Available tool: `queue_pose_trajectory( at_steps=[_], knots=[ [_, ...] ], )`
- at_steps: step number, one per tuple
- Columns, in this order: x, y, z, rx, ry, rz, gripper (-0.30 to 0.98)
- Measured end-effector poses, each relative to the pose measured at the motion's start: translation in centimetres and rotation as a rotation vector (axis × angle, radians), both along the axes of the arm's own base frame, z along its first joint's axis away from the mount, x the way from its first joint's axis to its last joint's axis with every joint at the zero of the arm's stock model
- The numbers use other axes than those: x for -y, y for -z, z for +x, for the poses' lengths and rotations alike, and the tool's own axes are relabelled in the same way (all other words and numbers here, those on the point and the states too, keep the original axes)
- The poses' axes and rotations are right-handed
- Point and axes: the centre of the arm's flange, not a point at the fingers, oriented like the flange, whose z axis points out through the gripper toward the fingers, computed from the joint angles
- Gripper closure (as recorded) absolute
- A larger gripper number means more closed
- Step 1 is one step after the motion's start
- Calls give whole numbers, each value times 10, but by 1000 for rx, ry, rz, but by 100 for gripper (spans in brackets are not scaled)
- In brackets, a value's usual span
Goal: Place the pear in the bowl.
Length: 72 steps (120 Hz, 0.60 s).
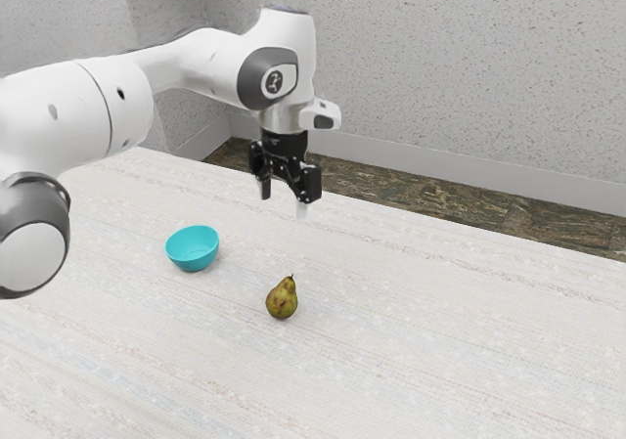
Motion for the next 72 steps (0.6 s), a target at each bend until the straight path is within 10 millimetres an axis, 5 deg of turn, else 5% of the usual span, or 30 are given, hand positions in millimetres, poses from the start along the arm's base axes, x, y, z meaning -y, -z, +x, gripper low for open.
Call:
queue_pose_trajectory(
  at_steps=[39, 72],
  knots=[
    [14, 109, 0, -209, 20, 77, 0],
    [18, 167, 6, -291, 20, 110, 0]
  ],
)
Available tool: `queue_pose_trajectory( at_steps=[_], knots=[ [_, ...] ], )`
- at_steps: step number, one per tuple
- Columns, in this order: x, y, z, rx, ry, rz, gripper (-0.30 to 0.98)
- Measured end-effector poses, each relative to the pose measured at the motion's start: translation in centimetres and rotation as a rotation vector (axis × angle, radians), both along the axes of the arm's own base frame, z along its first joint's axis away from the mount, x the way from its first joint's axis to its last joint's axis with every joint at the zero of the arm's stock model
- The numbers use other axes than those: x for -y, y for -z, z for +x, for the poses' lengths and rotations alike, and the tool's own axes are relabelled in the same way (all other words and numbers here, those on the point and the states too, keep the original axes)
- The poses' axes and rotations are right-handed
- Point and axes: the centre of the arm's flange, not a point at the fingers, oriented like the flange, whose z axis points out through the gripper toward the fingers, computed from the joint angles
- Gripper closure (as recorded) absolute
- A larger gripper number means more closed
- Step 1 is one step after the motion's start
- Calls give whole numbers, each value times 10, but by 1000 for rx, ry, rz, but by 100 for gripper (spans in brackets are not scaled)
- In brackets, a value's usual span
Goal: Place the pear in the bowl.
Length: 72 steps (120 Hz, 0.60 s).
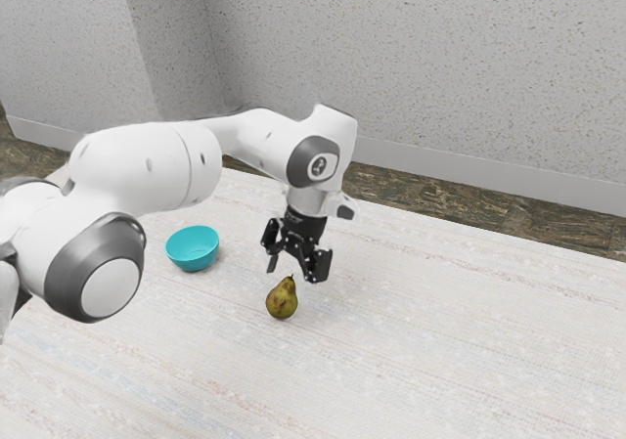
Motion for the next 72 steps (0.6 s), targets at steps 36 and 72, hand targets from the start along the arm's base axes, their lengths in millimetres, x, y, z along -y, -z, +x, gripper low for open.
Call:
queue_pose_trajectory(
  at_steps=[36, 72],
  knots=[
    [-1, 39, 1, -50, -8, 15, 0],
    [-5, 51, -3, -76, -20, 17, 0]
  ],
)
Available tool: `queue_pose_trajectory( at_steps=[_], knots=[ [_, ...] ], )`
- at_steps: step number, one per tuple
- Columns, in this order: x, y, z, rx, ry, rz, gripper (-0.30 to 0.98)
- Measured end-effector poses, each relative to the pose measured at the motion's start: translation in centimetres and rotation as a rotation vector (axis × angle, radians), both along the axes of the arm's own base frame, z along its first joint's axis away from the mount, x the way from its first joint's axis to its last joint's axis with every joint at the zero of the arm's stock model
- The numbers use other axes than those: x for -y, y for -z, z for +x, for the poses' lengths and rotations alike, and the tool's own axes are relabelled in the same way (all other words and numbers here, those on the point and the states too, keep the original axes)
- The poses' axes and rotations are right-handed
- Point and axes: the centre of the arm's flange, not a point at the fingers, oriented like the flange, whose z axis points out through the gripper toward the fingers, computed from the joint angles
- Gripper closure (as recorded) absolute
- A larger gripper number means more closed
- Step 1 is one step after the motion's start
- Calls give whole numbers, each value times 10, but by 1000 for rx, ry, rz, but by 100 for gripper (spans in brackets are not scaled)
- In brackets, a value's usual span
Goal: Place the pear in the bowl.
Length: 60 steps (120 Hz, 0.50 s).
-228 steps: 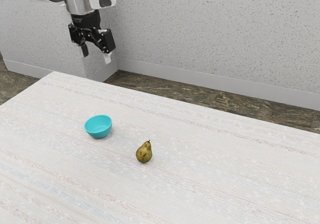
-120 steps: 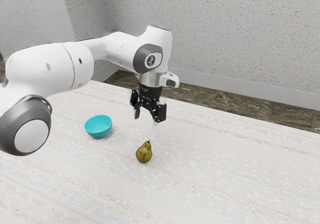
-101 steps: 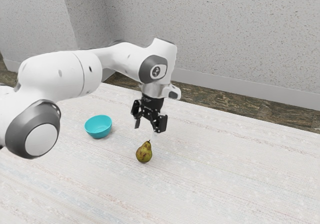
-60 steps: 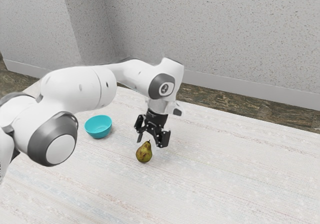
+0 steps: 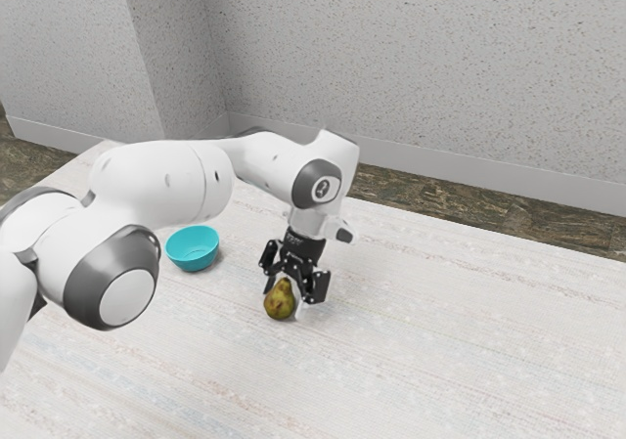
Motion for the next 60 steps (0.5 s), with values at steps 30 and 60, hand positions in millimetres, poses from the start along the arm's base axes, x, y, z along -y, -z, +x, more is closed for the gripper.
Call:
queue_pose_trajectory(
  at_steps=[30, 60],
  knots=[
    [-7, -4, -3, -15, -13, 9, 19],
    [-9, -16, -3, -5, -16, 13, 47]
  ],
)
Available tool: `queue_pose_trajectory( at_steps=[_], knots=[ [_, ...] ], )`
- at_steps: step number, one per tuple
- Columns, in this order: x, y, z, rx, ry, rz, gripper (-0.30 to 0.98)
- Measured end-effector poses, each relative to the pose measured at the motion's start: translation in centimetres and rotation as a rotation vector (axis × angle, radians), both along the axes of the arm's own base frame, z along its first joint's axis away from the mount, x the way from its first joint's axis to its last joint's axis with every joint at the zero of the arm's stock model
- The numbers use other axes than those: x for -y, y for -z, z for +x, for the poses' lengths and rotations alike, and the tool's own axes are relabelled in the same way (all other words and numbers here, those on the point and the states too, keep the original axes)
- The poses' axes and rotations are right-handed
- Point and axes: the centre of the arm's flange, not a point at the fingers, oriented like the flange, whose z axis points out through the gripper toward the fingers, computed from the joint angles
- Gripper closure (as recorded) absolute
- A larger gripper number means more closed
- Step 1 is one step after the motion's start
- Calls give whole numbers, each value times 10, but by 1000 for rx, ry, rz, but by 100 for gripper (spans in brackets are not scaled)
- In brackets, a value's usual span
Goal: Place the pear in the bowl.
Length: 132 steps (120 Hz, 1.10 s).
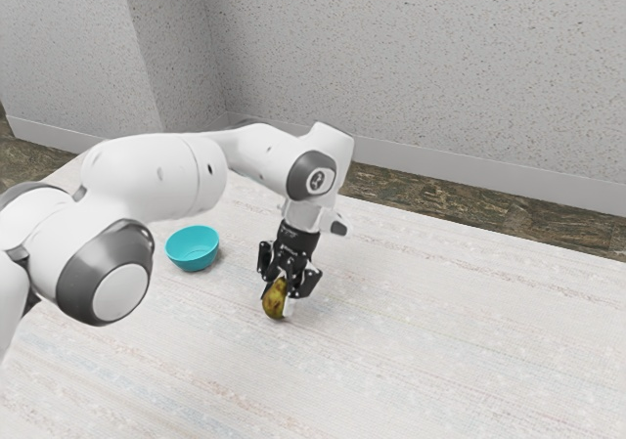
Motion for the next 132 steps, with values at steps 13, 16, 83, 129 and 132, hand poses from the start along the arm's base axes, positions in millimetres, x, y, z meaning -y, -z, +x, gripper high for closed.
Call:
queue_pose_trajectory(
  at_steps=[13, 16, 83, 129, 132],
  knots=[
    [-4, -8, 1, 4, -3, 8, 56],
    [-5, -9, 1, 4, -3, 9, 58],
    [-67, -105, 2, 85, -62, 66, 81],
    [-171, -129, 7, 133, -110, 147, 81],
    [-174, -130, 9, 140, -103, 149, 81]
  ],
)
